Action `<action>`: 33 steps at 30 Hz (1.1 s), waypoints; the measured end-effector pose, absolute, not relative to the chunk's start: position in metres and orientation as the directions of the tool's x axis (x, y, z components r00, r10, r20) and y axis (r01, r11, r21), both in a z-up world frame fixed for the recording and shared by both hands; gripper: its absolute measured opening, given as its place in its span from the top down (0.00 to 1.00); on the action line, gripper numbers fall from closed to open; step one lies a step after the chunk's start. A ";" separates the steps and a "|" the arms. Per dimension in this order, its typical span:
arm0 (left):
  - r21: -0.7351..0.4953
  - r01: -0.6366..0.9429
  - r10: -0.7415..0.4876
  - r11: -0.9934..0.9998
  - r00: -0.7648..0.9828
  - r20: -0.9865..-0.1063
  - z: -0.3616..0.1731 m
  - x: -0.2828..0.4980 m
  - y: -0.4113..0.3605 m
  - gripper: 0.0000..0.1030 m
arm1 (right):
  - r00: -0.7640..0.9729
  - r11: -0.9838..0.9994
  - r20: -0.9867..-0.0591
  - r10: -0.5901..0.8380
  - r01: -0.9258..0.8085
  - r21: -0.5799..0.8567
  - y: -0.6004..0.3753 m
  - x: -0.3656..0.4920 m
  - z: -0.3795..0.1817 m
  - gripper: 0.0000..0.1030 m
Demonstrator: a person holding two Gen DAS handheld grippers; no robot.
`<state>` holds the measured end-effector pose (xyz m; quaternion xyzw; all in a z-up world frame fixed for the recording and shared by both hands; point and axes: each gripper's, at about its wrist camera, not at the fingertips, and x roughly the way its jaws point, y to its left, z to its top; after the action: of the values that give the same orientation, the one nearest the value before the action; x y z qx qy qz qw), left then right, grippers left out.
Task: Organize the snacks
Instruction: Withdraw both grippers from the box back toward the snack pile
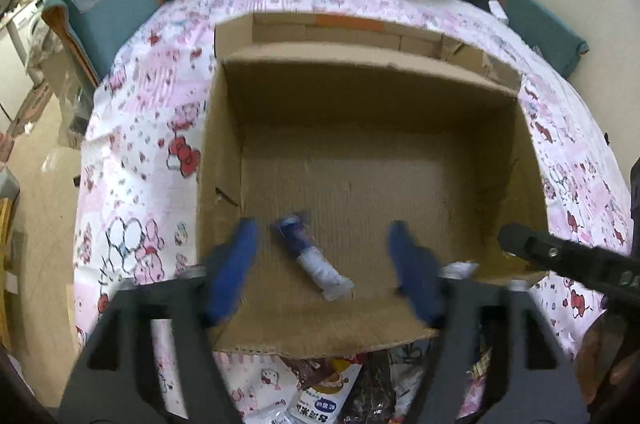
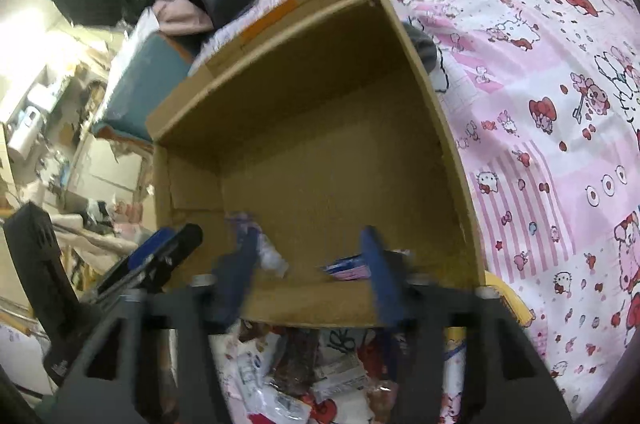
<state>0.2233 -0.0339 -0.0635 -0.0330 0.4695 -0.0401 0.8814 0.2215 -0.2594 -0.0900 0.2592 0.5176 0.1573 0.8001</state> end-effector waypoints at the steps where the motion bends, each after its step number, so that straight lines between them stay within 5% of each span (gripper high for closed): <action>1: -0.094 0.042 -0.101 0.995 0.566 -0.818 -0.061 0.222 -0.034 0.16 | 0.436 0.817 -0.739 0.514 0.013 0.576 -0.261 0.220 -0.086 0.27; 13: -0.146 0.057 -0.150 0.988 0.612 -0.777 -0.044 0.210 -0.027 0.13 | 0.487 0.841 -0.733 0.475 -0.006 0.541 -0.262 0.217 -0.070 0.20; 17: -0.143 0.037 -0.133 0.989 0.637 -0.759 -0.034 0.200 -0.021 0.00 | 0.508 0.850 -0.722 0.470 -0.040 0.525 -0.260 0.208 -0.059 0.17; 20: -0.156 0.036 -0.144 0.987 0.625 -0.767 -0.031 0.196 -0.017 0.00 | 0.519 0.852 -0.724 0.455 -0.017 0.523 -0.263 0.202 -0.056 0.10; 33: -0.117 -0.073 -0.056 0.990 0.563 -0.825 -0.033 0.157 0.009 0.00 | 0.495 0.856 -0.748 0.441 0.019 0.517 -0.275 0.162 -0.047 0.10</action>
<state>0.1568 0.0093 -0.0329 -0.0690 0.4674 0.0051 0.8813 0.1624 -0.2749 -0.0471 0.2366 0.4862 0.1271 0.8315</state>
